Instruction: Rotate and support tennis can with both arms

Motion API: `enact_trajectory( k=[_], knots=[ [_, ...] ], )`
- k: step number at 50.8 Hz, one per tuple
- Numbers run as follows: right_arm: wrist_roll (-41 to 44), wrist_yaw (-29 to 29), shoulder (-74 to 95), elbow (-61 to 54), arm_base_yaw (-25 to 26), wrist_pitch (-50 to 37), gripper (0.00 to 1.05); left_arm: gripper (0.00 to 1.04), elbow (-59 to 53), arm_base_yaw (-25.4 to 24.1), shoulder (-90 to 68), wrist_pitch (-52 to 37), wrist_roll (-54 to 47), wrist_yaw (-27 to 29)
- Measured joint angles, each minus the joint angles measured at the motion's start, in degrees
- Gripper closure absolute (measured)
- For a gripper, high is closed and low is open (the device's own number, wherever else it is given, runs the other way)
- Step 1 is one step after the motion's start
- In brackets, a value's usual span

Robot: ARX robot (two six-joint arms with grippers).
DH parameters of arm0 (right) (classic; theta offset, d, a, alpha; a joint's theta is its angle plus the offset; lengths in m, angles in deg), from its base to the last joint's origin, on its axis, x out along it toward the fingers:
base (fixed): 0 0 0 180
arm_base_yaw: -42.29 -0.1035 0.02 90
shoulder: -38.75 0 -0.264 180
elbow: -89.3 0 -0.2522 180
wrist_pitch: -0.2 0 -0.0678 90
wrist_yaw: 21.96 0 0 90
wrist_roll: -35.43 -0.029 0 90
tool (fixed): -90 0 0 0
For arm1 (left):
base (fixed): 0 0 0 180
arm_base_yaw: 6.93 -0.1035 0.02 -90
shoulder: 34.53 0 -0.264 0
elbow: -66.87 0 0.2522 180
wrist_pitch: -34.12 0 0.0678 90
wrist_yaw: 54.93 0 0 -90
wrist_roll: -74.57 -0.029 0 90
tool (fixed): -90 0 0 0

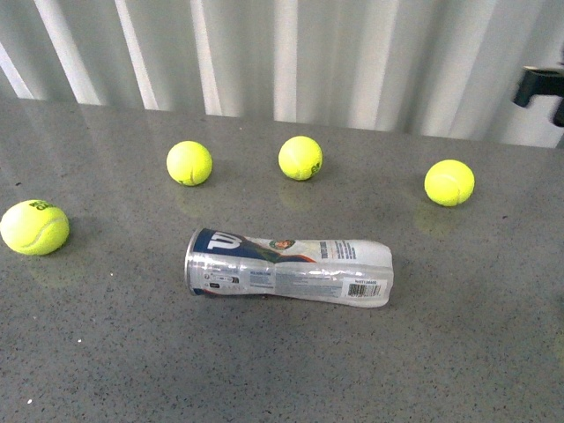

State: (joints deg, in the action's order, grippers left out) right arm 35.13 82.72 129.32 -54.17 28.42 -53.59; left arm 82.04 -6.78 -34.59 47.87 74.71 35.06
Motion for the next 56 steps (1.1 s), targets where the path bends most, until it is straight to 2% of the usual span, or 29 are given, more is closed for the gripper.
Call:
enact_trajectory(
  k=[4,7,20,34,38,43,56],
  knots=[
    [0.09,-2.62,-4.37,-4.79,1.57,0.35,0.94,0.07,0.00,0.00,0.00,0.00,0.00,0.02],
    [0.20,-3.89,-6.69,-6.64,2.23,0.76,1.02,0.07,0.00,0.00,0.00,0.00,0.00,0.09],
    [0.31,-6.64,-17.16,-13.46,5.99,4.57,1.01,0.07,0.00,0.00,0.00,0.00,0.00,0.02],
    [0.31,-9.97,-31.89,-19.06,9.20,13.46,1.01,0.07,0.00,0.00,0.00,0.00,0.00,0.02],
    [0.31,-14.12,-35.34,-19.91,12.09,16.33,1.01,0.07,0.00,0.00,0.00,0.00,0.00,0.04],
    [0.31,-14.34,-40.11,-20.83,13.62,19.96,1.01,0.07,0.00,0.00,0.00,0.00,0.00,0.09],
    [0.31,-14.58,-52.92,-22.25,13.73,31.02,1.01,0.07,0.00,0.00,0.00,0.00,0.00,0.04]
  ],
)
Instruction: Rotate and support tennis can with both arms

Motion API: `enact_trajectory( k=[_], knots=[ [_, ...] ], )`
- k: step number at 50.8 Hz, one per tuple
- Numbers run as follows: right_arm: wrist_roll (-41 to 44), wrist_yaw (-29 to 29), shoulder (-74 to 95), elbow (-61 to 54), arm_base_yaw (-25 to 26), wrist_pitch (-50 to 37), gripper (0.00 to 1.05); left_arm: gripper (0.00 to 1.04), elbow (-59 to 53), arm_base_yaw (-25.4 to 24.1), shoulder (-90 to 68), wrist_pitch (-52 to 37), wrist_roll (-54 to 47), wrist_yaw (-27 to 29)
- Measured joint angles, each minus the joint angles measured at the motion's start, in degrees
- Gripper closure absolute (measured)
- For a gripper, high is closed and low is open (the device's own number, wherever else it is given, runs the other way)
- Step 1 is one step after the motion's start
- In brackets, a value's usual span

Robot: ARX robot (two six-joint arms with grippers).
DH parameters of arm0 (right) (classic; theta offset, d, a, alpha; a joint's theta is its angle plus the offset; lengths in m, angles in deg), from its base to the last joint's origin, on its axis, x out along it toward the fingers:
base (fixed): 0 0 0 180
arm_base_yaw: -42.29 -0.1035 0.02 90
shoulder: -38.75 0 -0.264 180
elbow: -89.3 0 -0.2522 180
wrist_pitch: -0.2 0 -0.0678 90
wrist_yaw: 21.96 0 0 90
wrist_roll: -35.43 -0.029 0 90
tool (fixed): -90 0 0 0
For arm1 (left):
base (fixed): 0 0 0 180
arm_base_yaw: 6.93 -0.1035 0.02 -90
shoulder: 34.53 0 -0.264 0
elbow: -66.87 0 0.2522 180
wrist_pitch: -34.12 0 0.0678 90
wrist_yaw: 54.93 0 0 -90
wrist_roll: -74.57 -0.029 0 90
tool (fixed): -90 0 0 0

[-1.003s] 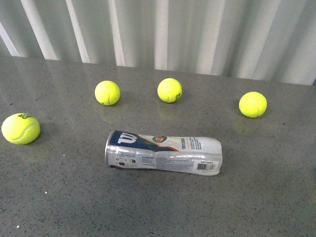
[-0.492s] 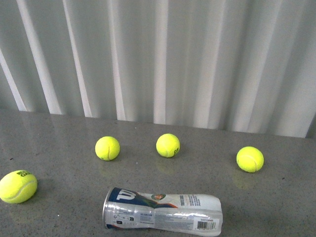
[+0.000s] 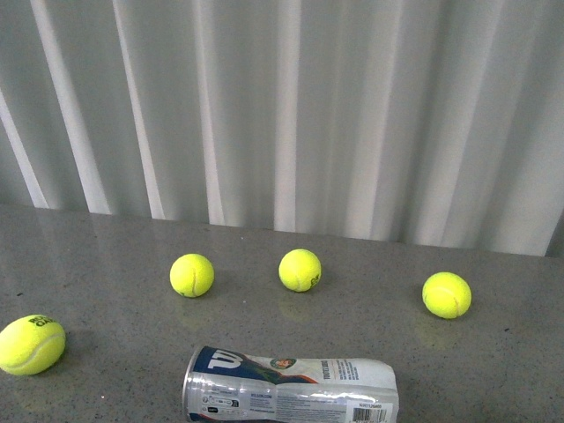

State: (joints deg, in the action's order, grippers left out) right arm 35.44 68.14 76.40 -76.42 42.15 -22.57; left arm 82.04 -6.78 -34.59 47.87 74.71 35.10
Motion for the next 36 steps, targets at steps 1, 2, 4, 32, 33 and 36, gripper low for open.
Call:
enact_trajectory(
  k=[1,2,4,32,33,36],
  knots=[
    [0.00,0.00,-0.83,-0.02,0.00,0.72,1.01,0.07,0.00,0.00,0.00,0.00,0.00,0.00],
    [0.00,0.00,-1.64,-0.07,0.00,1.44,1.01,0.07,0.00,0.00,0.00,0.00,0.00,0.00],
    [0.00,0.00,-2.84,-0.17,0.00,2.51,1.01,0.07,0.00,0.00,0.00,0.00,0.00,0.00],
    [0.00,-0.02,-20.79,-0.26,0.00,19.54,1.01,0.07,0.00,0.00,0.00,0.00,0.00,0.00],
    [0.00,-0.02,-21.22,-0.26,0.00,19.96,1.01,0.07,0.00,0.00,0.00,0.00,0.00,0.00],
    [0.00,0.00,-22.58,-0.26,0.00,21.29,1.01,0.07,0.00,0.00,0.00,0.00,0.00,0.00]
  ],
)
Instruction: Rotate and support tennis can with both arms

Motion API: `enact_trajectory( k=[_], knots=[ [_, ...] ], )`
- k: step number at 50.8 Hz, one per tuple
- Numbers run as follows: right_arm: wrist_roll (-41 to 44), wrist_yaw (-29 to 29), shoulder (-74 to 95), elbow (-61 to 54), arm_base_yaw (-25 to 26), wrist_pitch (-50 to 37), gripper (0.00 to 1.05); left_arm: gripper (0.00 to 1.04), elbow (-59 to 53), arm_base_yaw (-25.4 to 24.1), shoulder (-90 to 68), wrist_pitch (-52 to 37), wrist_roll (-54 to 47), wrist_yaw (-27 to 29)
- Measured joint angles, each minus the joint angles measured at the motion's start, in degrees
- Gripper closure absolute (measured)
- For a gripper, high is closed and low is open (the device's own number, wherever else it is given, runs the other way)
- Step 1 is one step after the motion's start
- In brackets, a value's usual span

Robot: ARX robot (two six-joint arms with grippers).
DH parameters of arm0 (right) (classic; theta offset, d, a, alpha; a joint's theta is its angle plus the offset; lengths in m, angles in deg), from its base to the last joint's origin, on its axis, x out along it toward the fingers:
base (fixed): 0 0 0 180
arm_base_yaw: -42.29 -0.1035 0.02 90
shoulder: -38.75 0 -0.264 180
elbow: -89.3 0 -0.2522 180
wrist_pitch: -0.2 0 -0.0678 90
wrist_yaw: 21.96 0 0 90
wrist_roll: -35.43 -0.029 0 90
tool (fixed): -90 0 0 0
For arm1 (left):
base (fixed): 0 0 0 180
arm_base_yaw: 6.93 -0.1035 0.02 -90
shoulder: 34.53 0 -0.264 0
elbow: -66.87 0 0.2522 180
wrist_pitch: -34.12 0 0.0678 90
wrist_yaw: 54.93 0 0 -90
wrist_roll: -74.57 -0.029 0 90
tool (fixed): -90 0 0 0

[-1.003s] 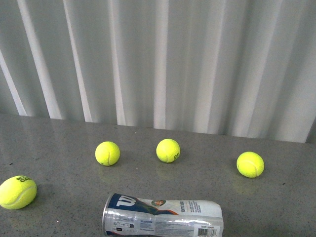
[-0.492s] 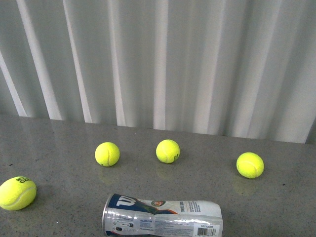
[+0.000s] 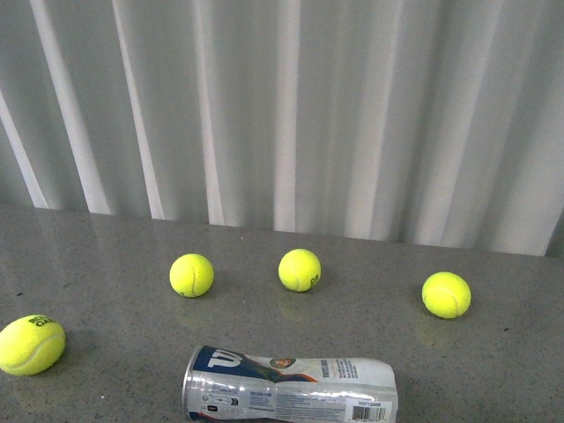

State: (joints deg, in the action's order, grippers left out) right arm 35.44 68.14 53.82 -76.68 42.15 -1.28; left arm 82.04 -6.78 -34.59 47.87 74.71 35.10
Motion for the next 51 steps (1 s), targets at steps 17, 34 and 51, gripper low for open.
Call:
enact_trajectory(
  k=[17,34,51],
  knots=[
    [0.00,0.00,-7.93,0.04,0.00,8.79,1.01,0.07,0.00,0.00,0.00,0.00,0.00,0.00],
    [0.04,-0.15,-14.82,0.04,0.00,15.17,0.88,0.07,0.00,0.00,0.00,0.00,0.00,0.00],
    [0.02,-0.13,-14.82,0.04,0.00,15.17,0.21,0.07,0.00,0.00,-0.02,0.00,0.00,0.00]
  ],
)
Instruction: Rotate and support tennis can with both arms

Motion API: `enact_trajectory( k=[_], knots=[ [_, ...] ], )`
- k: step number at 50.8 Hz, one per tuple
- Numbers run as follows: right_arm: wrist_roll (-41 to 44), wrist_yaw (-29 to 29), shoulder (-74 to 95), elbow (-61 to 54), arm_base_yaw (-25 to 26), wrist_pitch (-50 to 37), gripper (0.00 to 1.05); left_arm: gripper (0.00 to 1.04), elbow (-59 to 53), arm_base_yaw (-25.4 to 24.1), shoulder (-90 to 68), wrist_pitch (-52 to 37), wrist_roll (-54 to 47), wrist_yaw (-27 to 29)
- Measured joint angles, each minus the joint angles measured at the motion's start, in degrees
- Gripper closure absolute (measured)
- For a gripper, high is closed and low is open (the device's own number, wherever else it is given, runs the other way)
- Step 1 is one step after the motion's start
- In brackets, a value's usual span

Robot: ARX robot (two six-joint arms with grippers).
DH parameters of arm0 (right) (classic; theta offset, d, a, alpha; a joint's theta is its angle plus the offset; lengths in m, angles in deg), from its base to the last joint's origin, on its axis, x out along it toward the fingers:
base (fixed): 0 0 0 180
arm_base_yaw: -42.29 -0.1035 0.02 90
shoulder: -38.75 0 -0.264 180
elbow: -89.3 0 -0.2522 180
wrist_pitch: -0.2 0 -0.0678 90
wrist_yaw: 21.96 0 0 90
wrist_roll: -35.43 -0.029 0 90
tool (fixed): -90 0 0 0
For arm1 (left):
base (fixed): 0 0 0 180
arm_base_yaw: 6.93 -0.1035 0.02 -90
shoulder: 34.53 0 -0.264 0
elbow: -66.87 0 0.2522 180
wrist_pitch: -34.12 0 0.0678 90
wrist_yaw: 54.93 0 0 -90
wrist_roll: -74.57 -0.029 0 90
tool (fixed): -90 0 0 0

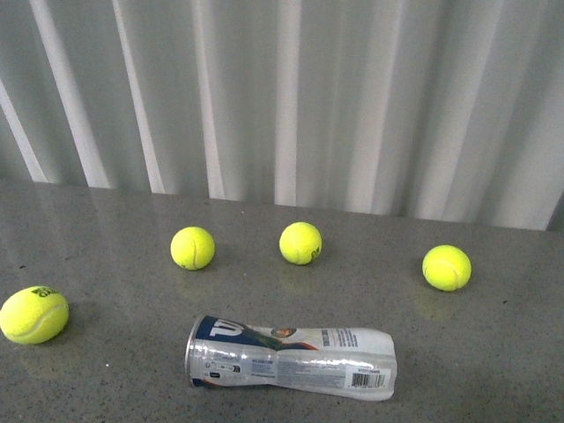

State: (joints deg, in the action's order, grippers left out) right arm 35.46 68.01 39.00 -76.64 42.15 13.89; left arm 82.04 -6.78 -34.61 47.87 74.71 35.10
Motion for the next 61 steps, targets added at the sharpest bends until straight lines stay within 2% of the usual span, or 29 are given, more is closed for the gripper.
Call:
enact_trajectory(
  k=[6,10,27,30,33,38,42,50,61],
  knots=[
    [-0.07,0.00,0.00,0.00,0.00,0.02,0.05,0.07,0.00,0.00,0.02,0.00,0.00,0.00],
    [-0.02,0.00,0.00,0.00,0.00,0.02,0.08,0.07,0.00,0.00,0.00,0.00,0.00,0.00],
    [-0.02,0.00,0.00,0.00,0.00,0.04,0.07,0.07,0.00,0.00,0.00,0.00,0.00,0.00],
    [-0.02,0.00,0.00,0.00,0.00,0.04,0.07,0.07,1.73,-0.79,-3.08,4.74,4.83,-2.71],
    [-0.02,0.04,0.00,0.00,0.00,0.04,0.07,0.07,5.22,-2.38,-13.90,6.56,13.81,-7.82],
    [-0.02,-0.02,-0.02,0.00,0.00,0.04,0.07,0.07,10.71,-4.59,-35.63,-6.23,22.75,-13.88],
    [-0.02,-0.02,0.00,0.00,0.00,0.04,0.07,0.07,16.72,-5.25,-51.78,-15.65,23.04,-19.04],
    [-0.04,-0.04,-0.02,0.00,0.00,0.04,0.07,0.07,28.65,-5.29,-79.47,-20.81,21.33,-29.55],
    [-0.02,-0.02,-0.02,0.00,0.00,0.04,0.07,0.07,37.48,-4.35,-97.90,-25.70,20.96,-32.28]
  ],
)
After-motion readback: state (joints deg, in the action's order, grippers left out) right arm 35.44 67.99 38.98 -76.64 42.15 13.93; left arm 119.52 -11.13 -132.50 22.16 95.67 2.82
